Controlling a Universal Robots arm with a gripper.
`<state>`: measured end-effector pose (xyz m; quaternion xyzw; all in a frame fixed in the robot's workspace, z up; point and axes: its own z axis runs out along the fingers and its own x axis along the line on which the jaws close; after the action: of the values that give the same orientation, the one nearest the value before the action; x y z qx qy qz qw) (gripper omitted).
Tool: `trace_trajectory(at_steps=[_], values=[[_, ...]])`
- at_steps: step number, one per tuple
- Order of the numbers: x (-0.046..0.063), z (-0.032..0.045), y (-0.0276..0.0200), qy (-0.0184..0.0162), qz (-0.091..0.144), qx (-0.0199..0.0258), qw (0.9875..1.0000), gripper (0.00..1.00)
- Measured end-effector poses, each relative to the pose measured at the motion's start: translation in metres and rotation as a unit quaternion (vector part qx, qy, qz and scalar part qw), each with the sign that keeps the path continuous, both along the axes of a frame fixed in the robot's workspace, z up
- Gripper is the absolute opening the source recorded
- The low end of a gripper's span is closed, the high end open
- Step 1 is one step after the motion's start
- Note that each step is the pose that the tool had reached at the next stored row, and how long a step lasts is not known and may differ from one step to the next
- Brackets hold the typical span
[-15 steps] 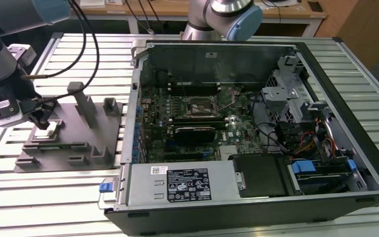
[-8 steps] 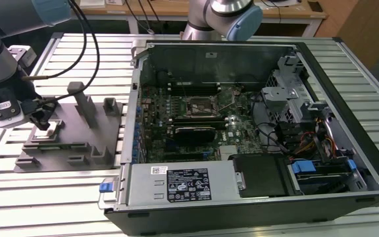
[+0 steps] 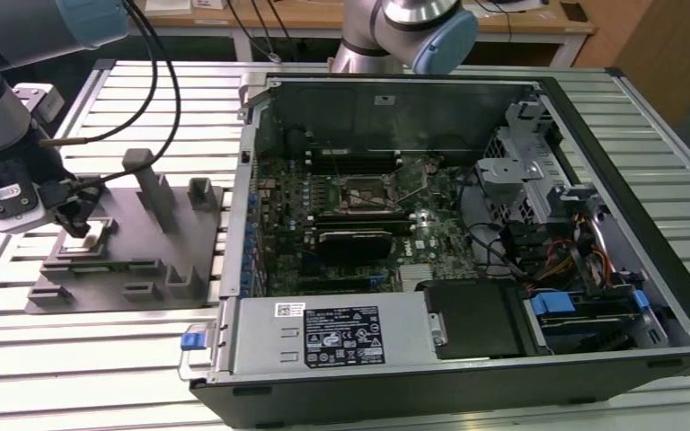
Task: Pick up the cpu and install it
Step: 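Pick up the cpu and move it towards the insertion slot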
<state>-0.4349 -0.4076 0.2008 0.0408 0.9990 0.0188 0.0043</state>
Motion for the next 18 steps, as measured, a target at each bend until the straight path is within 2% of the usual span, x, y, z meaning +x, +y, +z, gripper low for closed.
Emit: trace_trajectory(at_steps=[5,8,11,13,14,17,18], values=[[0.0000,-0.0001,0.0000,0.0000,0.002,0.0000,1.0000,0.11],[0.0000,-0.0001,0.0000,0.0000,0.002,0.0000,1.0000,0.29],[0.0000,0.0000,0.0000,0.0000,0.003,0.0000,1.0000,0.35],[0.0000,-0.0001,0.0000,0.0000,0.004,0.0000,1.0000,0.47],[0.0000,-0.0001,0.0000,0.0000,0.004,0.0000,1.0000,0.47],[0.0000,0.0000,0.0000,0.0000,0.005,0.0000,1.0000,0.64],[0.0000,-0.0001,0.0000,0.0000,0.006,0.0000,1.0000,0.64]])
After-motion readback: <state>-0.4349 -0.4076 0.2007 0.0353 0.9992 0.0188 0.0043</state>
